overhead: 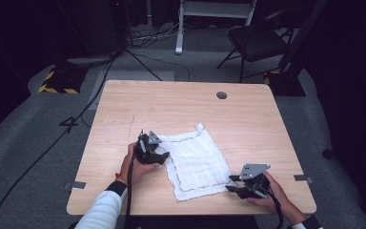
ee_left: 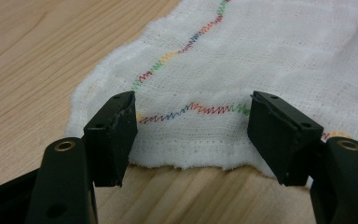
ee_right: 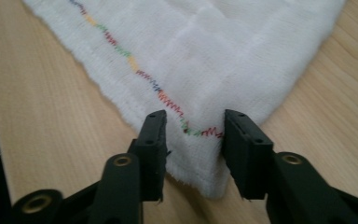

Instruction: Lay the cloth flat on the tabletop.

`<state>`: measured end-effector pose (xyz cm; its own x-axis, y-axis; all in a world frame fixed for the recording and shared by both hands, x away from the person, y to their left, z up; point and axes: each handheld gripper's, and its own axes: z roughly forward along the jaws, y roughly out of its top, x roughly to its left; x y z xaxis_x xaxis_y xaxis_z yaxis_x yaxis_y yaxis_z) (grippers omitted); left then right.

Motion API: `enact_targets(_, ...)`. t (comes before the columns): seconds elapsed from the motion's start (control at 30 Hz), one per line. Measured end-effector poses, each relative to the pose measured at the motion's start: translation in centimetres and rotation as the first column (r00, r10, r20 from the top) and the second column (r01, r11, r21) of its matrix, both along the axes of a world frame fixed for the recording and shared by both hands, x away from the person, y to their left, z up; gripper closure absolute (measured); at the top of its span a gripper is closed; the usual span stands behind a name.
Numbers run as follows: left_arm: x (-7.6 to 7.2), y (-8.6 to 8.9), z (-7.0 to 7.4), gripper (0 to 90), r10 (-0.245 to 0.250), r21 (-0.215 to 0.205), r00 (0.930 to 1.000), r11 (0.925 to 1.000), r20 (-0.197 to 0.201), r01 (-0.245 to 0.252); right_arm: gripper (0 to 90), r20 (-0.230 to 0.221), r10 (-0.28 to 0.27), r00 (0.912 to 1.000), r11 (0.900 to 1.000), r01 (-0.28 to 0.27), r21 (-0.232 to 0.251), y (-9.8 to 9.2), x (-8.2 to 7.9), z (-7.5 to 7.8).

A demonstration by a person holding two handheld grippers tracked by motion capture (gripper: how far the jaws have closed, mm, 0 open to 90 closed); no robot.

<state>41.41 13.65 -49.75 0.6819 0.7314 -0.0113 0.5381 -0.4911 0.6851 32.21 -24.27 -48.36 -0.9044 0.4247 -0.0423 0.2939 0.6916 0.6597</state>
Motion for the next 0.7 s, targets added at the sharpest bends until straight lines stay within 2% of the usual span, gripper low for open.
enact_targets(0.03,-0.1,-0.2,0.1,31.4,0.010,0.011,0.9999,0.9999,0.004,-0.010,55.2,0.008,-0.001,1.0000,1.000,0.001,0.007,0.1,-0.2,0.1)
enact_targets(0.1,-0.8,-0.5,0.7,27.7,-0.022,-0.003,0.9997,0.9997,0.012,0.023,52.9,0.017,-0.007,0.9998,0.999,0.007,0.038,0.0,-0.3,0.6)
enact_targets(0.13,-0.8,-0.5,0.7,27.9,-0.022,-0.003,0.9997,0.9997,0.012,0.023,52.9,0.017,-0.007,0.9998,0.999,0.007,0.038,0.0,-0.3,0.6)
enact_targets(0.17,-2.0,-1.1,1.6,27.9,-0.082,-0.029,0.9958,0.9961,0.042,0.083,52.0,0.048,-0.053,0.9974,0.995,0.049,0.083,-0.4,0.2,1.2)
enact_targets(0.2,-2.6,-1.4,1.9,28.1,-0.110,-0.035,0.9927,0.9931,0.050,0.112,51.5,0.043,-0.082,0.9957,0.991,0.076,0.111,-0.7,0.6,1.6)
enact_targets(0.23,-2.6,-1.4,1.9,29.1,-0.110,-0.035,0.9927,0.9931,0.050,0.112,51.5,0.043,-0.082,0.9957,0.991,0.076,0.111,-0.7,0.6,1.6)
enact_targets(0.27,-3.8,-1.9,2.4,30.4,-0.162,-0.044,0.9855,0.9854,0.050,0.165,50.8,0.063,-0.131,0.9894,0.984,0.122,0.134,-1.0,1.6,2.2)
enact_targets(0.3,-3.8,-1.9,2.4,31.5,-0.162,-0.044,0.9855,0.9854,0.050,0.165,50.9,0.078,-0.158,0.9844,0.980,0.147,0.132,-1.1,2.3,2.4)
enact_targets(0.33,-4.2,-2.1,2.4,31.5,-0.179,-0.050,0.9829,0.9822,0.043,0.181,50.9,0.078,-0.158,0.9844,0.980,0.147,0.132,-1.1,2.3,2.4)
enact_targets(0.37,-5.0,-2.3,2.2,32.4,-0.208,-0.059,0.9778,0.9761,0.028,0.209,51.0,0.078,-0.202,0.9762,0.972,0.191,0.135,-1.2,3.9,2.7)
enact_targets(0.4,-5.0,-2.3,2.2,33.4,-0.208,-0.059,0.9778,0.9761,0.028,0.209,51.0,0.078,-0.202,0.9762,0.972,0.191,0.135,-1.2,3.9,2.7)
enact_targets(0.43,-5.6,-2.5,1.9,33.5,-0.226,-0.053,0.9738,0.9724,0.020,0.227,50.9,0.085,-0.232,0.9689,0.967,0.221,0.122,-0.8,5.9,2.8)
enact_targets(0.47,-5.6,-2.5,1.9,33.5,-0.226,-0.053,0.9738,0.9724,0.020,0.227,50.9,0.085,-0.232,0.9689,0.967,0.221,0.122,-0.8,5.9,2.8)
enact_targets(0.5,-5.7,-2.5,1.7,33.0,-0.238,-0.046,0.9712,0.9701,0.015,0.238,50.5,0.074,-0.244,0.9670,0.966,0.235,0.109,-0.3,7.4,2.6)
enact_targets(0.53,-5.7,-2.5,1.7,32.4,-0.238,-0.046,0.9712,0.9701,0.015,0.238,50.5,0.074,-0.244,0.9670,0.966,0.235,0.109,-0.3,7.4,2.6)
enact_targets(0.57,-5.5,-2.4,1.3,32.0,-0.228,-0.025,0.9735,0.9732,0.010,0.229,49.7,0.065,-0.260,0.9635,0.962,0.253,0.101,0.2,9.0,2.4)
enact_targets(0.6,-5.3,-2.2,1.2,31.3,-0.223,-0.011,0.9749,0.9748,0.006,0.223,49.6,0.054,-0.262,0.9635,0.961,0.256,0.100,0.5,9.7,2.2)
enact_targets(0.63,-5.3,-2.2,1.2,30.6,-0.223,-0.011,0.9749,0.9748,0.006,0.223,49.6,0.054,-0.262,0.9635,0.961,0.256,0.100,0.5,9.7,2.2)
enact_targets(0.67,-4.9,-1.7,0.9,29.9,-0.204,-0.006,0.9789,0.9789,-0.002,0.204,49.2,0.036,-0.275,0.9609,0.957,0.269,0.108,1.0,11.0,2.0)
enact_targets(0.7,-4.7,-1.4,0.8,29.2,-0.191,-0.008,0.9816,0.9816,-0.005,0.191,49.2,0.020,-0.275,0.9612,0.955,0.271,0.124,1.2,11.6,1.9)
